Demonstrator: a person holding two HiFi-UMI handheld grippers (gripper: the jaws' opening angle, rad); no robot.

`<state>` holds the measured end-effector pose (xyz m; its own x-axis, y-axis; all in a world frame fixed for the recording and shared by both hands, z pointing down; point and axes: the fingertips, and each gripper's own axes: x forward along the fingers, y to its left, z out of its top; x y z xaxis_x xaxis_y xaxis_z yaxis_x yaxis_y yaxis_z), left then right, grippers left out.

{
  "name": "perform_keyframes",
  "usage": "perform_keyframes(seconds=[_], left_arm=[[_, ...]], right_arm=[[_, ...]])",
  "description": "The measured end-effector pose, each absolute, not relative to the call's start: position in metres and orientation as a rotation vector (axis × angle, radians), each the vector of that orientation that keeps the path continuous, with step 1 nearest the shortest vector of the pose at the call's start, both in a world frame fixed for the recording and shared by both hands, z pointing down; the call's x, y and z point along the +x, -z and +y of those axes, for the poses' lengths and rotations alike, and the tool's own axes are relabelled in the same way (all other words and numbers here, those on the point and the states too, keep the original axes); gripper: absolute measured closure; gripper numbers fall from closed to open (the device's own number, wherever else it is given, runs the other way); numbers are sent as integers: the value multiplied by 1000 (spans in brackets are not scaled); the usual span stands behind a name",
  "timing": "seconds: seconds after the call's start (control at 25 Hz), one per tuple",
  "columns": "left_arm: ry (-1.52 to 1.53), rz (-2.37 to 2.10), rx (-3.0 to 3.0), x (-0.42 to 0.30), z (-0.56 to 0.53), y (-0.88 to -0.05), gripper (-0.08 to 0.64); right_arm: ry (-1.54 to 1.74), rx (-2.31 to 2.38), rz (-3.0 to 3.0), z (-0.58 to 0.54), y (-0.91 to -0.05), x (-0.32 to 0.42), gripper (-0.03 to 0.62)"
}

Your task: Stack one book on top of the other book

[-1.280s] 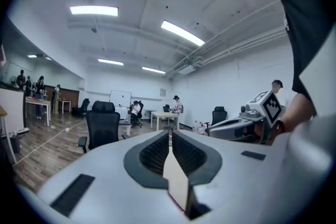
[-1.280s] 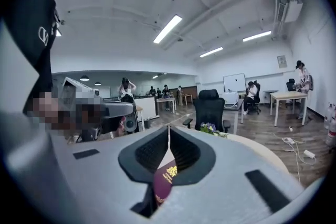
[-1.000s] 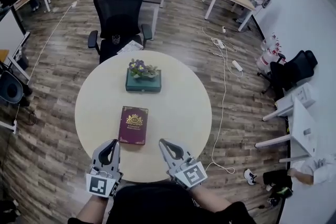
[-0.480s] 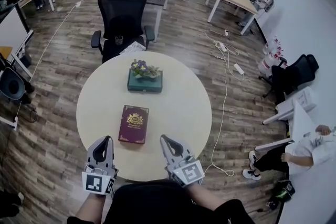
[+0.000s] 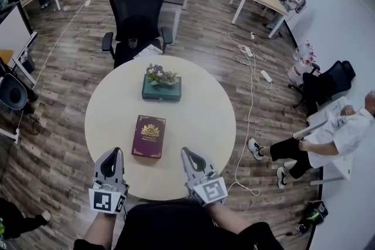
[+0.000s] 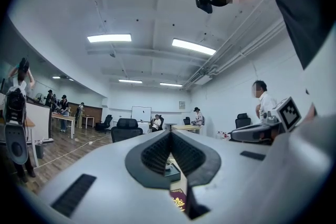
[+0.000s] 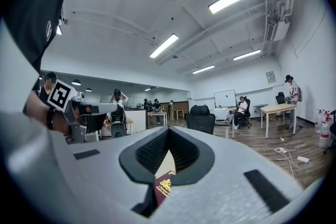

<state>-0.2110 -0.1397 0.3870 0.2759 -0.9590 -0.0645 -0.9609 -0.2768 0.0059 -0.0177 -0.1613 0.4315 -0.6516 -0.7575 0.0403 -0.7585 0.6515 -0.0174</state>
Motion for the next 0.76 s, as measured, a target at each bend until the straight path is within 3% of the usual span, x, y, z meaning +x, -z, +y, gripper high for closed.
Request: perform_keyframes(seconds=[0.76], left_arm=[[-71,1874,-2525,-210,-137,-399,554]], right_arm=[[-107,1306,-2816,-158,-437,-23,588]])
